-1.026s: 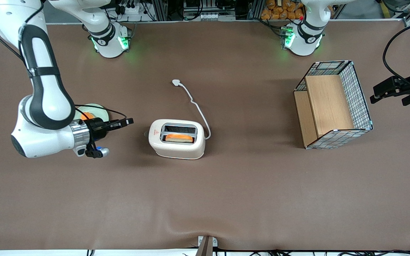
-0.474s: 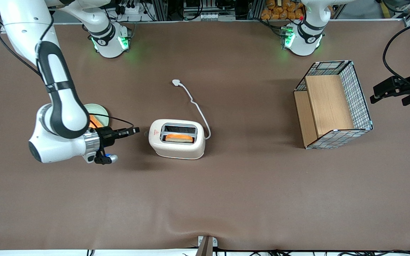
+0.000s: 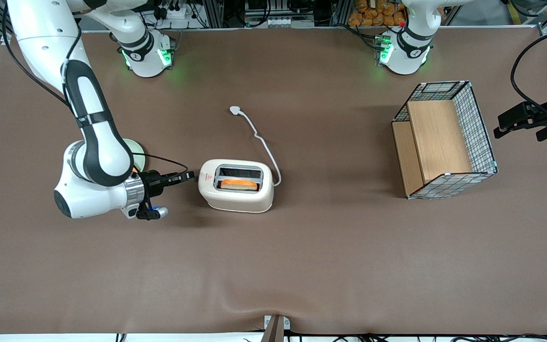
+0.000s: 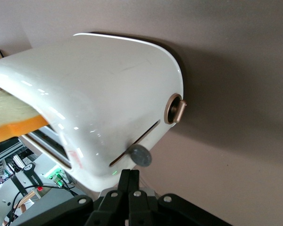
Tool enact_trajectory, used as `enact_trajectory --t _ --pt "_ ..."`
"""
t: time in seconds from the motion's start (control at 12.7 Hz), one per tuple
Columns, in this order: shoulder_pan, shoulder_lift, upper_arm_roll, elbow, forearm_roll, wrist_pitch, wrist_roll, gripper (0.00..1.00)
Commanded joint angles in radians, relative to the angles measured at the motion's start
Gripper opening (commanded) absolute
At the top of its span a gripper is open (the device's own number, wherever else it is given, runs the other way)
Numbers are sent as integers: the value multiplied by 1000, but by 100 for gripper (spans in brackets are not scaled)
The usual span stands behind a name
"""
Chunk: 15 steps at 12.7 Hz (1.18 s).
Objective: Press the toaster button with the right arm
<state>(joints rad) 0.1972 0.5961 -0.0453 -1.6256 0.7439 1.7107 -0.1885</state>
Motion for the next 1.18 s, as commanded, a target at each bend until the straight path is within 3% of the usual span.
enact_trajectory --t 0.0,0.79,1.11 --pt "-1 27 -2 7 58 0 -31 0" --pt "-1 76 -2 9 61 60 -86 0" --pt "-7 105 -2 7 97 73 -123 0"
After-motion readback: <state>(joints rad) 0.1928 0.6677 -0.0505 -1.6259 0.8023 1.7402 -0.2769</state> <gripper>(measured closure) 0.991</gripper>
